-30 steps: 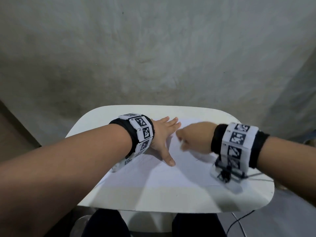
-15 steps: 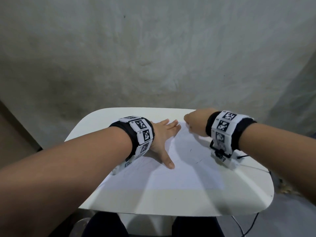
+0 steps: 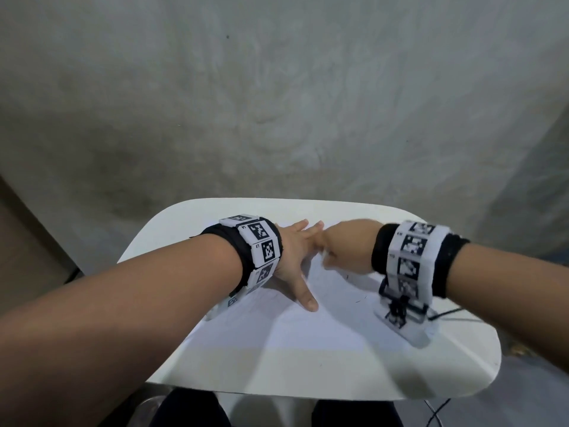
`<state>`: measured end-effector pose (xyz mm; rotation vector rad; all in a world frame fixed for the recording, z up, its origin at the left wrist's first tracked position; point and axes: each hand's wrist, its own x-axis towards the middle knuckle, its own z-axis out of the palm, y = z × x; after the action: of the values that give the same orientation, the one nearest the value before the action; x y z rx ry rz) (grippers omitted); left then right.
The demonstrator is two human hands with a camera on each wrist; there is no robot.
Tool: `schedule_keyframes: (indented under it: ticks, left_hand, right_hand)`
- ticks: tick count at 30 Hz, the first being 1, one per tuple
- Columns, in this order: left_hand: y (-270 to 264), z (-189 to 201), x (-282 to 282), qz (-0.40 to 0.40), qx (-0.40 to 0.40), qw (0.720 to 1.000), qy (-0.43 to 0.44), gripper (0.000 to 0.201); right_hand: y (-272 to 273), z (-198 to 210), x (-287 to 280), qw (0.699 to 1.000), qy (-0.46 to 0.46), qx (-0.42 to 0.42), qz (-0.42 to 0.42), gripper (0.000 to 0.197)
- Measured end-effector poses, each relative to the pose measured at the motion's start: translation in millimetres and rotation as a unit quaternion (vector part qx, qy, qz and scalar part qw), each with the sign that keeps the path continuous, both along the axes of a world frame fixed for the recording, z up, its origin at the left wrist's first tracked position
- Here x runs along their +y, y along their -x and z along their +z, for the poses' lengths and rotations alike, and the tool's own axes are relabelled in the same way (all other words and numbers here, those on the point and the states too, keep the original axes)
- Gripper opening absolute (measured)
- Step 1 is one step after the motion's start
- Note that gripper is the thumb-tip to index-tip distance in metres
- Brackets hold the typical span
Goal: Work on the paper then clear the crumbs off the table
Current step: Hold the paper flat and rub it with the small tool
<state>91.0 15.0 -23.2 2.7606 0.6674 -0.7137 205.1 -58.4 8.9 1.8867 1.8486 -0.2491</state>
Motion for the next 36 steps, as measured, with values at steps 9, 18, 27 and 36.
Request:
schedule_keyframes:
  ticks: [9,18,27,36]
  left_hand:
    - [1.9,2.2,-0.7,0.021,-0.011,1.000,0.005,0.139]
    - [4.2,14.0,3.4,0.006,-0.015,1.000,-0.004,0.135]
    - [7.8,-0.3,13.2,0.008,-0.010,1.000,-0.005,0.140]
    - [8.1,-2.8,15.4,0.009,-0.028,1.000,0.007,0.142]
  right_hand:
    - [13.2,9.2,-10.0,0.999,0.027,0.013,0.029,0.036]
    - [-61.4,20.9,7.7,0.958,-0.147,0.182,-0.169,0.006]
    - [-5.6,8.3,11.4,0.999,-0.034,0.004,0.003,0.029]
    - [-2.9,8.2,15.3,0.998,-0.011,-0.053,0.008,0.025]
